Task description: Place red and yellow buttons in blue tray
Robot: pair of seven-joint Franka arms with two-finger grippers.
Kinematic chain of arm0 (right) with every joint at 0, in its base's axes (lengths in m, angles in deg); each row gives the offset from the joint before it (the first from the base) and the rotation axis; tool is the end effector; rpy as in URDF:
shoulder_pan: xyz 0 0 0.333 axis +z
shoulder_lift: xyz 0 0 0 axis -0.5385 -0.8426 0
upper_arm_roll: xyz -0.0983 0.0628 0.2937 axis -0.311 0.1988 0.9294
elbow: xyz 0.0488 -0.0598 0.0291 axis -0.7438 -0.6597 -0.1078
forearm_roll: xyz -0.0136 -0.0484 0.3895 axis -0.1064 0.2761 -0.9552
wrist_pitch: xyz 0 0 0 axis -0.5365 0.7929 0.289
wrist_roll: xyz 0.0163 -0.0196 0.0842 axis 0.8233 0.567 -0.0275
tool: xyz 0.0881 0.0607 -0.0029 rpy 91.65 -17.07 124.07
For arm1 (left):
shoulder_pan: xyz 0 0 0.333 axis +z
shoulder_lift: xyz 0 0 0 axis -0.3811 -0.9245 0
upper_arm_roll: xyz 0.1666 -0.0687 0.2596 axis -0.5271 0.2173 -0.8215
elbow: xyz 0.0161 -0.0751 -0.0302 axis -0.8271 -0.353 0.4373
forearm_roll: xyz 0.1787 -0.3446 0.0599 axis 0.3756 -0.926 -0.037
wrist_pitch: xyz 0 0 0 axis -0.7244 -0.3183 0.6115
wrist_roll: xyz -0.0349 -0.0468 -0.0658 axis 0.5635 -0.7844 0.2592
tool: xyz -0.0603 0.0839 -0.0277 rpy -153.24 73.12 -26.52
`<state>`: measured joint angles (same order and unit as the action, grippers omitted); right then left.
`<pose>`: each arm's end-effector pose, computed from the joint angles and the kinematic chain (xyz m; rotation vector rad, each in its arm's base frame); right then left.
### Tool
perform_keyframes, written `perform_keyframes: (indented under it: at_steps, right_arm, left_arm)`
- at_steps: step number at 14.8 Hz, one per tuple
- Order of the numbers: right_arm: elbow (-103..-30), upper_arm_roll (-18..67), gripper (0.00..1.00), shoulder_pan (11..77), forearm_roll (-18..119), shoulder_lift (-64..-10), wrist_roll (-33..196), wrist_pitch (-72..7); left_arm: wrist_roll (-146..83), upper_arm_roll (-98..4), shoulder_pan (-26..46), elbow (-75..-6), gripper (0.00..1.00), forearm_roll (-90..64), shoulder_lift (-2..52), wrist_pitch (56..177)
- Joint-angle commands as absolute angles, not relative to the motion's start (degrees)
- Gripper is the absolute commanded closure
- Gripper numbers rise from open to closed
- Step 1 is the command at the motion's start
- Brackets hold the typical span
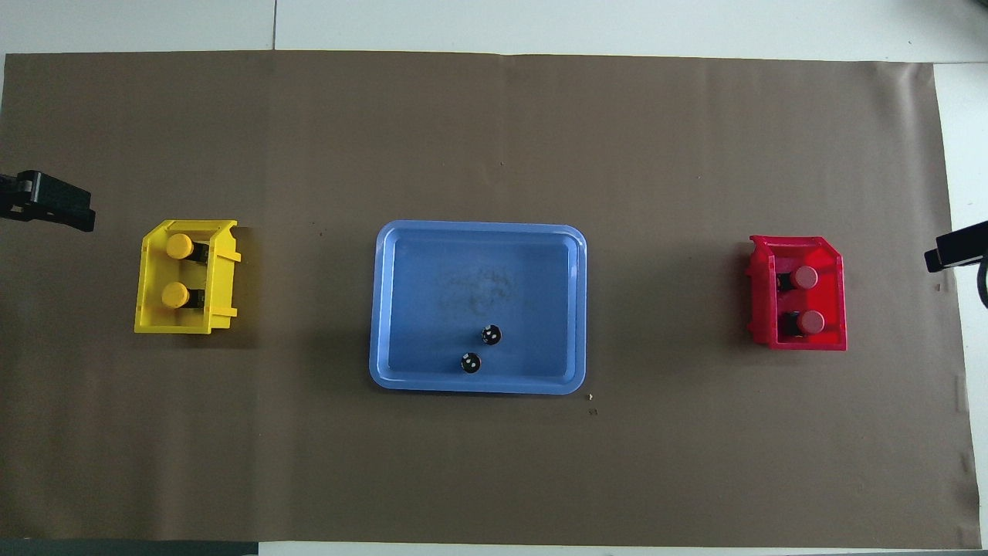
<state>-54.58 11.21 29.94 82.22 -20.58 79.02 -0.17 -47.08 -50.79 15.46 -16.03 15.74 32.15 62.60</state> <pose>0.5318 -0.0816 0.6151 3.1356 0.0614 -0.1584 0.5566 -0.0531 0.6368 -3.0649 0.1596 0.0634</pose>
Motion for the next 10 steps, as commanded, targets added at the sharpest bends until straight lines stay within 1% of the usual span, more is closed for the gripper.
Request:
perform_keyframes:
  at_steps: [1, 4, 10]
  right_arm:
    - [-54.08, 11.45, 0.00, 29.59, 81.95, -20.52, 79.79, 0.34]
    - [-54.08, 11.45, 0.00, 29.59, 81.95, -20.61, 79.79, 0.34]
    - [-55.92, 11.54, 0.00, 29.68, 81.51, -19.90, 79.44, -2.12]
  left_arm:
    - [-46.80, -50.97, 14.58, -18.39, 0.00, 16.96, 34.41, 62.05]
    - [-49.24, -51.50, 16.68, -18.74, 0.00, 10.47, 35.29, 62.48]
    - [-49.79, -51.41, 16.25, -18.83, 0.00, 10.46, 35.29, 62.48]
